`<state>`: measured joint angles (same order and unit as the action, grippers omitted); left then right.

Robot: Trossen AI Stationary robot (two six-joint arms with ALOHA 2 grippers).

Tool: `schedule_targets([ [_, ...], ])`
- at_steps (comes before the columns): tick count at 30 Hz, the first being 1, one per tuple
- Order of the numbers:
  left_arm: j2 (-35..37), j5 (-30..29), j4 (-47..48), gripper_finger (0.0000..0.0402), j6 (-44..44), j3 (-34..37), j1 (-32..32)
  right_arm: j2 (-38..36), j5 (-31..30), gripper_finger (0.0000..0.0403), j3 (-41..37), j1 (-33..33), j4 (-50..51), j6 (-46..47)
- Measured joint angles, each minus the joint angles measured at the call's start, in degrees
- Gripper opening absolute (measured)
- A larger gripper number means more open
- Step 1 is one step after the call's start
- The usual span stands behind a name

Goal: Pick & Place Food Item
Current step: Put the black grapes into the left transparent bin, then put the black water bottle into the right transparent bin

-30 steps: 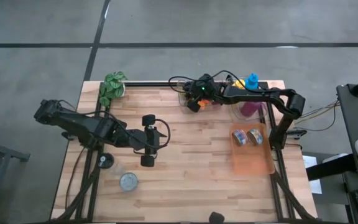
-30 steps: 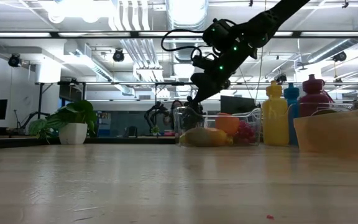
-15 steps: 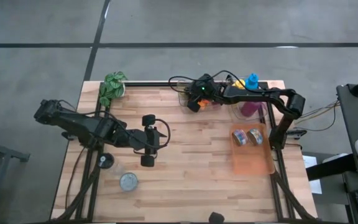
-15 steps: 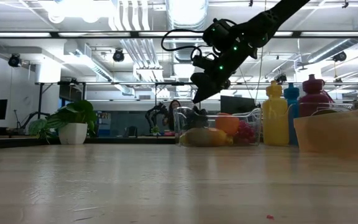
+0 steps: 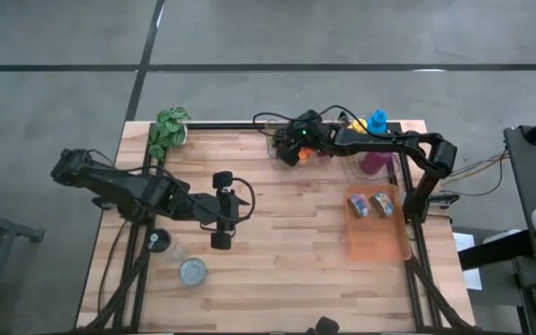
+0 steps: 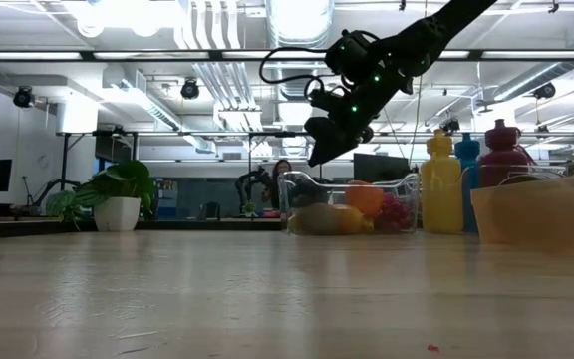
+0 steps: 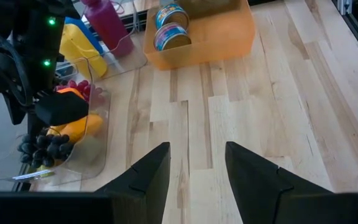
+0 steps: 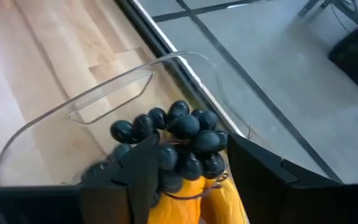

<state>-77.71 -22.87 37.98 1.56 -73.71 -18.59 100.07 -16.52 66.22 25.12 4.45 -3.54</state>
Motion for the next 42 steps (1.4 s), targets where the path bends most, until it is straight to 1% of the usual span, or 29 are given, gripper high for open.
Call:
schedule_targets([
  [7,0.00,0.00,0.00,0.0155,0.00,0.00,0.02,-0.26,-0.09,0.0213,0.02,-0.21,1.55,0.37],
  [11,0.00,0.00,0.00,0.0156,0.00,0.00,0.02,-0.33,-0.08,0.0220,0.02,-0.22,1.56,0.68],
  [15,-0.02,0.00,0.00,0.0153,0.00,0.00,0.02,-0.86,-0.08,0.0221,0.02,-0.22,1.55,2.96],
  [19,-0.01,0.00,0.01,0.0152,0.00,0.02,0.02,-3.06,-0.07,0.0219,0.04,-0.84,2.68,3.23],
  [23,0.00,0.00,0.09,0.0153,0.00,0.02,0.02,-6.88,-0.06,0.0217,0.04,-2.13,5.36,4.91],
  [28,-0.02,0.17,2.45,0.0147,0.03,0.02,-0.12,-13.06,-0.07,0.0202,-1.91,-5.48,6.21,4.89],
  [32,0.00,3.87,4.14,0.0137,0.04,0.53,-0.78,-18.86,-0.04,0.0181,-5.55,-9.22,6.21,4.88],
  [36,-0.02,7.60,4.04,0.0124,0.03,2.71,-2.09,-24.55,-0.06,0.0154,-9.83,-13.57,5.75,4.91],
  [42,-0.02,8.61,2.70,0.0107,0.67,6.24,-5.19,-31.07,-0.06,0.0109,-15.04,-20.72,3.07,5.08],
])
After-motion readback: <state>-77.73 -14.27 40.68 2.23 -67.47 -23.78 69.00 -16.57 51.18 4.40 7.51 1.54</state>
